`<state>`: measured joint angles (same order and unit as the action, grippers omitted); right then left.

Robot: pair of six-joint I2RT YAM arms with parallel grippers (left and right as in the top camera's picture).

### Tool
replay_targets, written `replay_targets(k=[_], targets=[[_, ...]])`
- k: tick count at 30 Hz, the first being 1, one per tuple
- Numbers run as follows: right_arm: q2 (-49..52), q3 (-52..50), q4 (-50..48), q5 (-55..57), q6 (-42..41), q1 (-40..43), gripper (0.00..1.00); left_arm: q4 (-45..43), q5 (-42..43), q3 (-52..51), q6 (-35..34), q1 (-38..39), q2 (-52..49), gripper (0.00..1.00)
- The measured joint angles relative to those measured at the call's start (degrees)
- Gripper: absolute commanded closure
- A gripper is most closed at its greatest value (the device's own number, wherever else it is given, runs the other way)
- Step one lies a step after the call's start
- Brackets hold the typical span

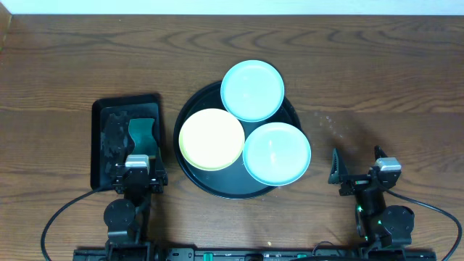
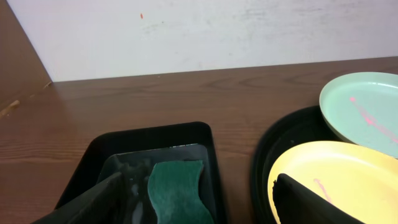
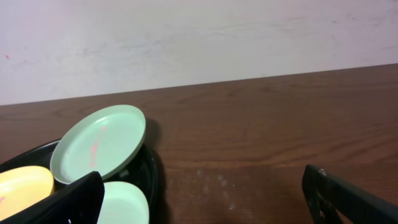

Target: Clean dirty plates on tray and stack at the side

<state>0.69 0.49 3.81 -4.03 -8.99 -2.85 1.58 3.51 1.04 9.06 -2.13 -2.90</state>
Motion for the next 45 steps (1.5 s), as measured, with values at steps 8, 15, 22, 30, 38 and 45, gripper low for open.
replay_targets(k=[8,15,22,30,38,45], targets=[[2.0,0.0,0.0,0.9,0.0,0.0,0.01,0.0,0.0,0.0,0.0,0.0,0.0,0.25],[8.3,-0.1,-3.3,1.5,0.5,0.0,0.01,-0.3,0.0,0.0,-0.2,0.0,0.0,0.25],[15.0,0.3,-11.6,1.6,2.4,0.0,0.01,-0.6,0.0,0.0,-3.5,0.0,0.0,0.25],[25.5,10.7,-12.5,1.7,2.8,0.0,0.01,4.7,2.0,9.7,-6.8,0.0,-7.0,0.25],[42.3,30.8,-8.9,-1.3,4.4,0.0,0.01,20.3,4.3,33.8,-7.6,0.0,-26.3,0.25],[56.1,50.8,6.6,-4.5,6.8,0.0,0.01,38.9,5.0,56.7,-7.4,0.0,-44.4,0.25]])
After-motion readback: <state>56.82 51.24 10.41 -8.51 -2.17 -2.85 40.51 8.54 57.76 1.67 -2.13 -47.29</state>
